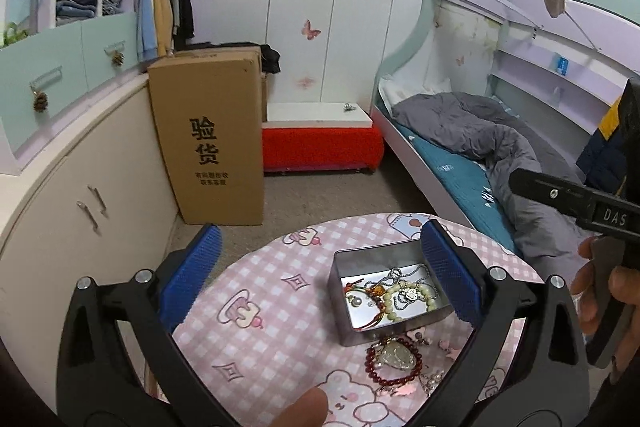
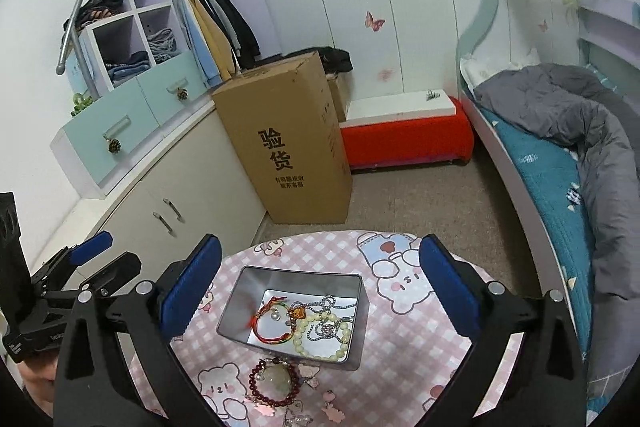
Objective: Organize jewelry
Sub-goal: 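Lift both held pieces over the grey box and open both tools, then grasp a pink charm with the left tool while the right tool grasps another pink charm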
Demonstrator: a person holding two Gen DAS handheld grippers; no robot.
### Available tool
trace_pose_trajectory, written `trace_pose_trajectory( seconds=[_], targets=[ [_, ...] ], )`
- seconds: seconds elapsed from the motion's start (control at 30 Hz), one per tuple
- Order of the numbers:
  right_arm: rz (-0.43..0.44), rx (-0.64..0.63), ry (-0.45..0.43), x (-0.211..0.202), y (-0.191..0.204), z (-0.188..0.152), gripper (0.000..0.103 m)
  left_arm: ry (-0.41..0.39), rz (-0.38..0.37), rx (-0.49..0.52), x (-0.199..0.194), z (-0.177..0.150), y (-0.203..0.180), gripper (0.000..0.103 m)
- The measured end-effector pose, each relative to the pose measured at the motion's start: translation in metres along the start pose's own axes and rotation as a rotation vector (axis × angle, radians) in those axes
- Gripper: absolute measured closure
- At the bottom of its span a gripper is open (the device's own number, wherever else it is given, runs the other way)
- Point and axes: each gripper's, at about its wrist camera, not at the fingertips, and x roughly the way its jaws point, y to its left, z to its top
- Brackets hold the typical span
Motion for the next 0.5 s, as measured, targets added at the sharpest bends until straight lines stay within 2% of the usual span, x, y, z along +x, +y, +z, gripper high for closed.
trace_pose_trajectory(
  seconds=[0.5],
  targets=[
    [-0.015,-0.045,-0.103,-0.06,0.017,-0.006,0.008,-0.1,0.01,0.004,-0.061,-0.011,0.001,0.006]
  ],
)
